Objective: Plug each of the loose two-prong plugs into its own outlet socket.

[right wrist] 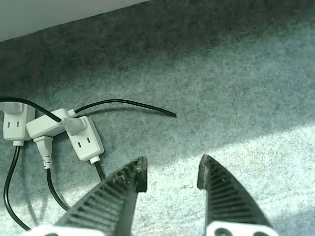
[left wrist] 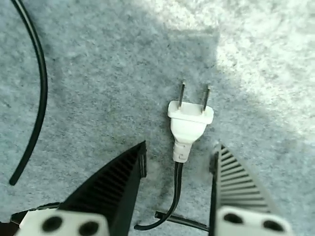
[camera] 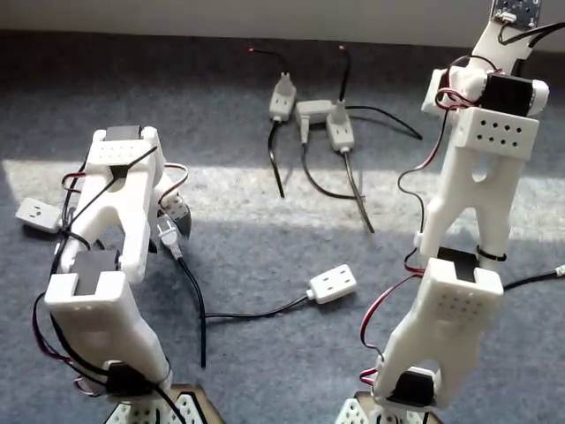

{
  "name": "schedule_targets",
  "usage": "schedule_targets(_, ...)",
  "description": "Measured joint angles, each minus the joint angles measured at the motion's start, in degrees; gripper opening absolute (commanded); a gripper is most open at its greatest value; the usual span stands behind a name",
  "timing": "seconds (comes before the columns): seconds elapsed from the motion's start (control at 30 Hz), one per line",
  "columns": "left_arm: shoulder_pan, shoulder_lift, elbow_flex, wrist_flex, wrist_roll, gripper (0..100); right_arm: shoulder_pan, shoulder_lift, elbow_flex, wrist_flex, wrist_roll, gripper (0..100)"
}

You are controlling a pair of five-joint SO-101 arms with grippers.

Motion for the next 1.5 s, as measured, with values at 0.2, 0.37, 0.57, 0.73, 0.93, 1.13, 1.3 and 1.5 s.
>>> schedule_targets(0.2, -0.35, 0.0, 1.58, -3.34, 0.0, 22, 0.0, 0.0, 0.0, 0.0, 0.0, 17.7)
schedule_targets(0.37, -0.26, 0.0, 3.87, -7.38, 0.0, 22, 0.0, 0.0, 0.0, 0.0, 0.0, 17.7)
schedule_targets(0.57, -0.26, 0.0, 4.4, -8.7, 0.0, 22, 0.0, 0.0, 0.0, 0.0, 0.0, 17.7)
schedule_targets(0.73, -0.26, 0.09, 4.48, -9.49, -4.84, 22, 0.0, 0.0, 0.0, 0.0, 0.0, 17.7)
schedule_targets(0.93, -0.26, 0.09, 5.45, -9.49, -5.89, 22, 0.0, 0.0, 0.0, 0.0, 0.0, 17.7)
schedule_targets(1.13, -0.26, 0.09, 5.98, -9.49, -6.24, 13, 0.0, 0.0, 0.0, 0.0, 0.0, 17.7)
schedule_targets(1.3, -0.09, 0.09, 5.98, -11.16, -6.24, 10, 0.0, 0.0, 0.0, 0.0, 0.0, 17.7)
schedule_targets(1.5, -0.09, 1.23, 5.89, -11.69, -6.15, 10, 0.0, 0.0, 0.0, 0.0, 0.0, 17.7)
